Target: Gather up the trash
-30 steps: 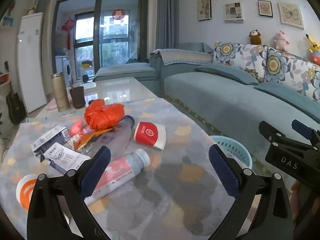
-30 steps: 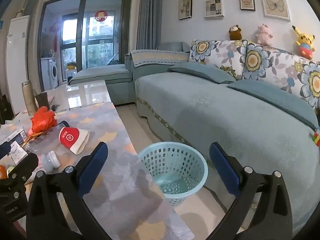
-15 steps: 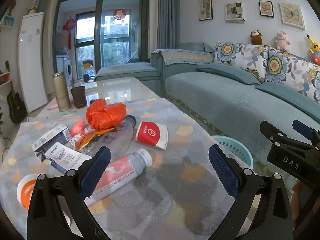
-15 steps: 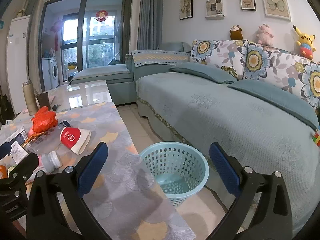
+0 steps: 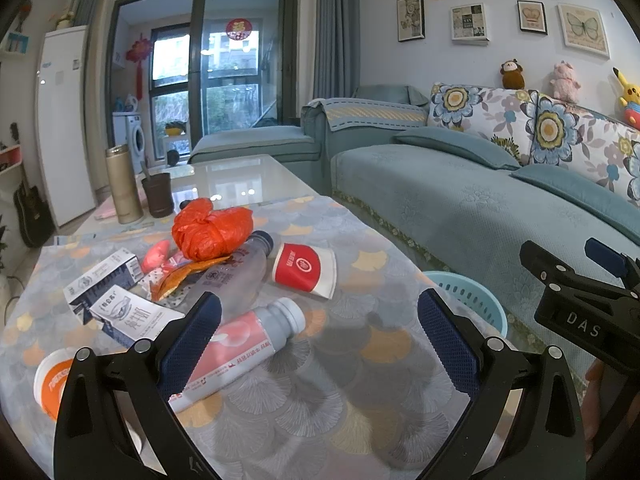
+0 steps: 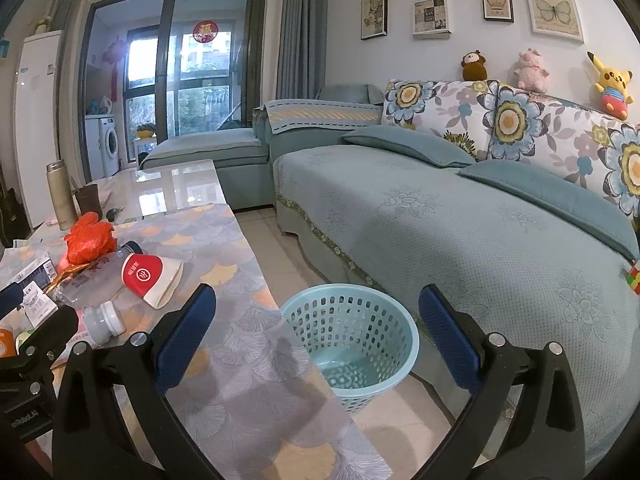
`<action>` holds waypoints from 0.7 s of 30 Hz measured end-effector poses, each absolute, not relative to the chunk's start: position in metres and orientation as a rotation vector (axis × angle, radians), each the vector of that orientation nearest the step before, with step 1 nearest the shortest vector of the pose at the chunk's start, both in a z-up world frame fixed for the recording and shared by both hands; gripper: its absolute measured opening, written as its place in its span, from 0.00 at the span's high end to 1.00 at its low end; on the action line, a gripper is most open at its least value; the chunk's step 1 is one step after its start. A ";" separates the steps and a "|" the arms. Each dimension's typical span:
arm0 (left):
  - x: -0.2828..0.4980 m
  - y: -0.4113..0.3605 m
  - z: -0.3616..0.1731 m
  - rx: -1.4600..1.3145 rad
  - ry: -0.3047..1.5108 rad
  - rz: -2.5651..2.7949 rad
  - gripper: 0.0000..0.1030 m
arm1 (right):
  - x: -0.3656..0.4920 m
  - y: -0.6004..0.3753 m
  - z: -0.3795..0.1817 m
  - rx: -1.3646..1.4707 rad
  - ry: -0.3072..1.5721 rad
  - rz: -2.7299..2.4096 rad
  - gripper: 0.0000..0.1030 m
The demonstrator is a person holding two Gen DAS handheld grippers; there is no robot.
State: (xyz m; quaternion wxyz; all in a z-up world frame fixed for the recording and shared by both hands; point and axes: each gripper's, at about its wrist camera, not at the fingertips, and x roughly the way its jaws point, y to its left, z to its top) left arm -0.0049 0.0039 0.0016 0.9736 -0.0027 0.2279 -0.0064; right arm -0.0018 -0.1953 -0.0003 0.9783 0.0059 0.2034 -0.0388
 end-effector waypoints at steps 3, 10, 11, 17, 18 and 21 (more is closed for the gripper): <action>-0.005 0.004 0.002 -0.006 0.460 -0.012 0.07 | -0.002 -0.195 0.000 0.012 0.409 -0.078 0.06; -0.005 0.004 0.002 -0.005 0.460 -0.013 0.07 | -0.001 -0.194 -0.001 0.013 0.410 -0.074 0.06; -0.005 0.004 0.002 -0.005 0.459 -0.013 0.07 | -0.001 -0.193 -0.001 0.013 0.411 -0.074 0.06; -0.005 0.004 0.002 -0.006 0.461 -0.012 0.07 | -0.001 -0.193 -0.002 0.013 0.412 -0.073 0.06; -0.006 0.004 0.002 -0.005 0.459 -0.011 0.07 | -0.001 -0.193 -0.002 0.014 0.413 -0.070 0.06; -0.005 0.004 0.002 -0.004 0.458 -0.011 0.07 | -0.001 -0.192 -0.003 0.013 0.412 -0.068 0.06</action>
